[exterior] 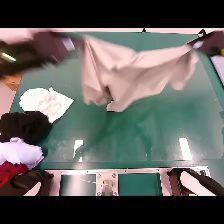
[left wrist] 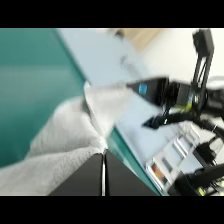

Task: Fold the shirts.

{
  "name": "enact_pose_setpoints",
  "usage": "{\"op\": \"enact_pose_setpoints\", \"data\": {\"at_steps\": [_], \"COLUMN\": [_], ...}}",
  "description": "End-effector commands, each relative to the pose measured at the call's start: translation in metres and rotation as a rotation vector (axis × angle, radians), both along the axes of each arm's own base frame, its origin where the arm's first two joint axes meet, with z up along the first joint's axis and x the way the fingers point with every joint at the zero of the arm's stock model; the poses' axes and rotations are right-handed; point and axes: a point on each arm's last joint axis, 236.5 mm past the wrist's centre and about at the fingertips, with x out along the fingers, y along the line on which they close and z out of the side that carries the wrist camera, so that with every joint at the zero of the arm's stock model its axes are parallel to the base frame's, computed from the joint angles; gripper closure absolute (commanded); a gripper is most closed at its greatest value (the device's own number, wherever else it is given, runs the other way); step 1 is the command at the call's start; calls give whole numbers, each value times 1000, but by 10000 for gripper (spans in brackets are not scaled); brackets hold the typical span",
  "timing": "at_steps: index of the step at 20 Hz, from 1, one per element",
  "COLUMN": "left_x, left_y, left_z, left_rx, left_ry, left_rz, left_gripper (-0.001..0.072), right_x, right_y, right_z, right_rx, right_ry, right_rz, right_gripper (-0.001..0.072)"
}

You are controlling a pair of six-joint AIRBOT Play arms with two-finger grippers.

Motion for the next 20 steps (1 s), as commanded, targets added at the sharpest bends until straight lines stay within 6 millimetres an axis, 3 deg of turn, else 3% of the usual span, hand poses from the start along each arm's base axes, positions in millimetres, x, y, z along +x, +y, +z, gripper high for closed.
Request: {"op": "enact_pose_setpoints", "data": {"at_steps": [1,3,5,8,11,13,15,18,20], "left_x": [-48,-65,-66,-43,-8,29,76,155,206], "left_y": [28,40,53,70,69,60,49,29,17], "left_z": [104,132,137,108,66,23,-39,-163,-251], "left_rx": [31,48,96,214,319,382,459,586,616], "left_ry": [-297,-378,-394,-313,-196,-88,42,256,372], "left_rz": [65,107,167,254,263,243,210,142,128], "left_gripper": [689,689,688,689,688,688,688,689,688], "right_x": [-75,-104,-118,-113,-79,-51,-18,38,75], "right_y": [5,5,10,9,-2,-12,-24,-36,-34], "right_z": [94,118,127,122,81,39,-11,-98,-170], "right_rx": [-89,-137,-147,-144,-114,-100,-83,-38,-16], "right_ry": [-323,-427,-466,-453,-330,-227,-123,52,192], "right_rz": [-102,-151,-152,-148,-144,-134,-137,-154,-146], "right_gripper": [699,699,699,699,699,698,699,698,697]}}
